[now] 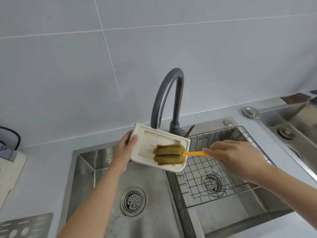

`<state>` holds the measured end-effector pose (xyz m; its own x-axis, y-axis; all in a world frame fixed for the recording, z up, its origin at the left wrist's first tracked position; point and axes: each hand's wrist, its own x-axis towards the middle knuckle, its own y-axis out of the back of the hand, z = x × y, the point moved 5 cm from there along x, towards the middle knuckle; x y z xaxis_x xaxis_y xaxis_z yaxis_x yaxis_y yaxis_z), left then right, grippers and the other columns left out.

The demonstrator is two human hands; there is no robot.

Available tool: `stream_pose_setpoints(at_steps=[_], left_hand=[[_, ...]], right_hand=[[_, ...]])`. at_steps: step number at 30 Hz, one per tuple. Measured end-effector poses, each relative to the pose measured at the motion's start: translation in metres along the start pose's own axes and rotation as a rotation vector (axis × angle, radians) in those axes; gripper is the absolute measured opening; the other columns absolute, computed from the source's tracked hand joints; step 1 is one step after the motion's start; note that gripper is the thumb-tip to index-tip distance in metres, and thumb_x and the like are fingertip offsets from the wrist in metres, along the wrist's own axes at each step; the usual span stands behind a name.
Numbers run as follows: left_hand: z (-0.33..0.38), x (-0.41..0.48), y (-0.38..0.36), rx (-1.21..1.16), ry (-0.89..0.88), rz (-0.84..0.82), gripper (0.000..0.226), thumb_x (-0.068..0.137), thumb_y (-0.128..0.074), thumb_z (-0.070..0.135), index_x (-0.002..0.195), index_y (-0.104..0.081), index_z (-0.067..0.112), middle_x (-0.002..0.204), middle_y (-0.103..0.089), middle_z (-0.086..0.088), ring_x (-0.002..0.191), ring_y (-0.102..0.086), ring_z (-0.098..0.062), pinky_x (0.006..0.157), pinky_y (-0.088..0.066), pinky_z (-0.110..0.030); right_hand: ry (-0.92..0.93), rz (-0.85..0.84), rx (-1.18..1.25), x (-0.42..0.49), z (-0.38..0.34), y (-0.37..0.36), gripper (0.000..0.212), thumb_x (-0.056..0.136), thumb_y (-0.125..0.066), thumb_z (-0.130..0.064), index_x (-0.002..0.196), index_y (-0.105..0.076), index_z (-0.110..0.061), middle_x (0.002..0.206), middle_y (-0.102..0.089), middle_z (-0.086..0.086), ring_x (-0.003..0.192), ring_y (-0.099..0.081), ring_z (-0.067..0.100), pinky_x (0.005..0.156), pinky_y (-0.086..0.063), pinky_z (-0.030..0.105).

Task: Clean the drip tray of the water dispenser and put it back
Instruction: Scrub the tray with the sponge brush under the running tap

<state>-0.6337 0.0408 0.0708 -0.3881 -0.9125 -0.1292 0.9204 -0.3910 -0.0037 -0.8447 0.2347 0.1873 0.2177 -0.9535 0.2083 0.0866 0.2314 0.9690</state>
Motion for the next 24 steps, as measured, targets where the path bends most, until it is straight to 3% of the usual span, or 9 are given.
stream_pose_setpoints(at_steps=[3,7,11,14,16,21,24], left_hand=[[-0.002,-0.001,-0.001,-0.012,0.002,-0.001,0.019,0.091,-0.050,0.025,0.100,-0.062,0.036,0.104,-0.066,-0.001,0.096,-0.061,-0.021,0.083,-0.051,-0.040],[-0.001,-0.002,-0.003,-0.039,0.013,0.044,0.017,0.091,-0.051,0.027,0.100,-0.062,0.036,0.104,-0.066,0.000,0.096,-0.061,-0.021,0.082,-0.051,-0.041],[0.001,-0.003,0.010,-0.057,0.014,0.118,0.018,0.091,-0.050,0.026,0.093,-0.063,0.037,0.098,-0.067,0.005,0.093,-0.060,-0.020,0.079,-0.051,-0.039],[0.001,-0.005,0.021,-0.048,0.011,0.161,0.024,0.091,-0.050,0.023,0.083,-0.066,0.039,0.086,-0.069,0.015,0.084,-0.061,-0.013,0.077,-0.050,-0.037],[0.001,-0.007,0.025,-0.052,0.009,0.160,0.024,0.092,-0.049,0.024,0.084,-0.066,0.038,0.086,-0.068,0.013,0.084,-0.060,-0.013,0.075,-0.049,-0.036],[0.002,-0.011,0.034,-0.073,-0.004,0.171,0.022,0.093,-0.046,0.023,0.088,-0.064,0.035,0.093,-0.066,0.006,0.087,-0.060,-0.015,0.072,-0.048,-0.033],[0.002,-0.013,0.034,-0.069,-0.012,0.162,0.020,0.093,-0.047,0.022,0.089,-0.063,0.034,0.093,-0.066,0.004,0.086,-0.059,-0.015,0.073,-0.047,-0.034]], right_hand=[[-0.094,0.017,0.083,0.004,0.003,0.001,0.043,0.054,-0.085,0.001,0.090,-0.074,-0.018,0.065,-0.065,-0.005,0.046,-0.059,0.022,0.026,-0.042,0.028],[-0.119,-0.001,0.153,0.014,-0.013,-0.008,0.038,0.064,-0.079,0.001,0.096,-0.072,-0.019,0.070,-0.067,-0.003,0.051,-0.061,0.025,0.029,-0.046,0.032],[-0.100,-0.132,0.167,0.015,-0.022,-0.031,0.043,0.080,-0.062,0.000,0.116,-0.061,-0.023,0.089,-0.066,0.000,0.074,-0.062,0.025,0.047,-0.049,0.030],[-0.044,-0.058,0.111,0.012,-0.023,-0.029,0.050,0.053,-0.083,0.002,0.096,-0.072,-0.022,0.069,-0.066,-0.006,0.052,-0.059,0.017,0.030,-0.041,0.023],[-0.018,-0.024,0.062,0.010,-0.020,-0.030,0.054,0.043,-0.086,0.003,0.089,-0.074,-0.022,0.062,-0.064,-0.008,0.044,-0.056,0.015,0.026,-0.037,0.021],[0.011,-0.006,0.006,0.004,-0.008,-0.030,0.058,0.036,-0.087,0.006,0.086,-0.075,-0.020,0.063,-0.066,-0.007,0.043,-0.057,0.015,0.026,-0.037,0.019],[-0.047,-0.070,0.045,0.004,-0.004,-0.029,0.049,0.049,-0.087,0.000,0.091,-0.074,-0.023,0.067,-0.067,-0.009,0.050,-0.061,0.015,0.028,-0.043,0.024]])
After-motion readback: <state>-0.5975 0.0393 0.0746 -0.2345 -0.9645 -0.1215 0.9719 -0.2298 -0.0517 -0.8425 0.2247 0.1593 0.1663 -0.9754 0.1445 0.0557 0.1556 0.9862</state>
